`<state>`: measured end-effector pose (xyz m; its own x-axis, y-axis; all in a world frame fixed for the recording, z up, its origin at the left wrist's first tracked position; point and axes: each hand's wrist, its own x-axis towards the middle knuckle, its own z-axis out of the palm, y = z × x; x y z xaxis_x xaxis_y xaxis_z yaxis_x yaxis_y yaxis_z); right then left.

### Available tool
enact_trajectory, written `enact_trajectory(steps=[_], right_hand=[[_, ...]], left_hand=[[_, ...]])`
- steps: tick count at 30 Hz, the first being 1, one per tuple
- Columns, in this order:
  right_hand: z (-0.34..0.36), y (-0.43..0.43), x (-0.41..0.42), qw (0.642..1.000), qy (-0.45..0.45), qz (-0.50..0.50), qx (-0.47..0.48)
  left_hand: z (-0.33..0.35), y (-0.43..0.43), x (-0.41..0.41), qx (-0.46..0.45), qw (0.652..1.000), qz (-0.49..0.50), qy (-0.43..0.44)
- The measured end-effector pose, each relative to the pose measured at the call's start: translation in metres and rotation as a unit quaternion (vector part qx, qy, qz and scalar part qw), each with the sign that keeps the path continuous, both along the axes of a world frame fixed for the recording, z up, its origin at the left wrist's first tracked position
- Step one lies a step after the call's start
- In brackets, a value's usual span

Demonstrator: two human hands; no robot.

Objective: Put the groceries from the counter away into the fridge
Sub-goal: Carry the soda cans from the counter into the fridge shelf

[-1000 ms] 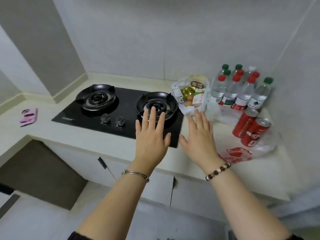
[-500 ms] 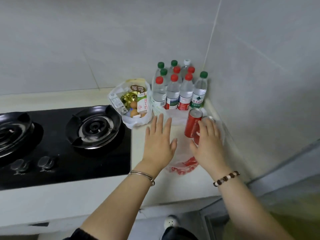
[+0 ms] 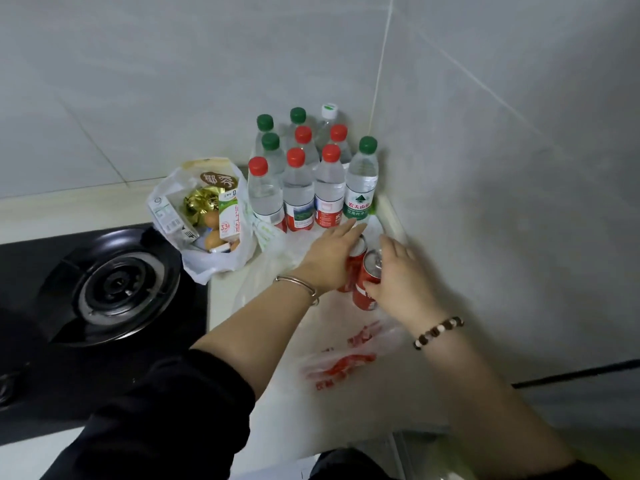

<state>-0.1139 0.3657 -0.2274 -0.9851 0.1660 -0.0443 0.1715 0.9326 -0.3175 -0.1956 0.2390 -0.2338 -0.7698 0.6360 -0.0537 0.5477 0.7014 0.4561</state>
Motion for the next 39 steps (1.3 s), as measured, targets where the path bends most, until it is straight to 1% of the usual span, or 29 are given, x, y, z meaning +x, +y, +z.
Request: enact_trajectory(steps=[2,6,10,13,18,22,25,29,34,37,39], right_hand=[[-0.003,0.001,-0.002,1.000,-0.007,0.019,0.020],[-0.006,0.003,-0.002,0.996,-0.007,0.049,0.078],[0.001,0.003,-0.001,0.990,0.014,0.082,0.118],[0.005,-0.004,0.004,0.988,0.011,0.090,0.128],[0.013,-0.025,0.013,0.996,0.042,0.067,0.047],[0.025,-0.056,0.018,0.996,0.054,0.065,-0.019],[0.042,-0.086,0.023,0.992,0.082,0.076,-0.059],[0.070,-0.134,0.034,0.982,0.103,0.117,-0.107],[0.091,-0.203,0.051,0.960,0.130,0.191,-0.156],[0.096,-0.248,0.061,0.944,0.131,0.250,-0.171],[0.099,-0.280,0.070,0.928,0.133,0.294,-0.186]], left_hand=[[-0.002,0.004,-0.008,-0.016,1.000,-0.024,0.000],[0.003,0.003,-0.011,-0.018,0.999,-0.031,0.010],[0.003,-0.007,-0.002,-0.039,0.999,-0.002,0.029],[0.001,-0.020,0.007,-0.050,0.997,0.016,0.054],[0.015,-0.047,0.020,-0.044,0.996,0.043,0.070],[0.037,-0.078,0.033,-0.017,0.992,0.073,0.103],[0.055,-0.109,0.047,-0.006,0.985,0.112,0.134],[0.080,-0.162,0.074,-0.004,0.973,0.162,0.165],[0.105,-0.235,0.126,0.014,0.947,0.250,0.201],[0.116,-0.279,0.165,0.015,0.924,0.326,0.200],[0.120,-0.306,0.193,0.009,0.902,0.382,0.204]])
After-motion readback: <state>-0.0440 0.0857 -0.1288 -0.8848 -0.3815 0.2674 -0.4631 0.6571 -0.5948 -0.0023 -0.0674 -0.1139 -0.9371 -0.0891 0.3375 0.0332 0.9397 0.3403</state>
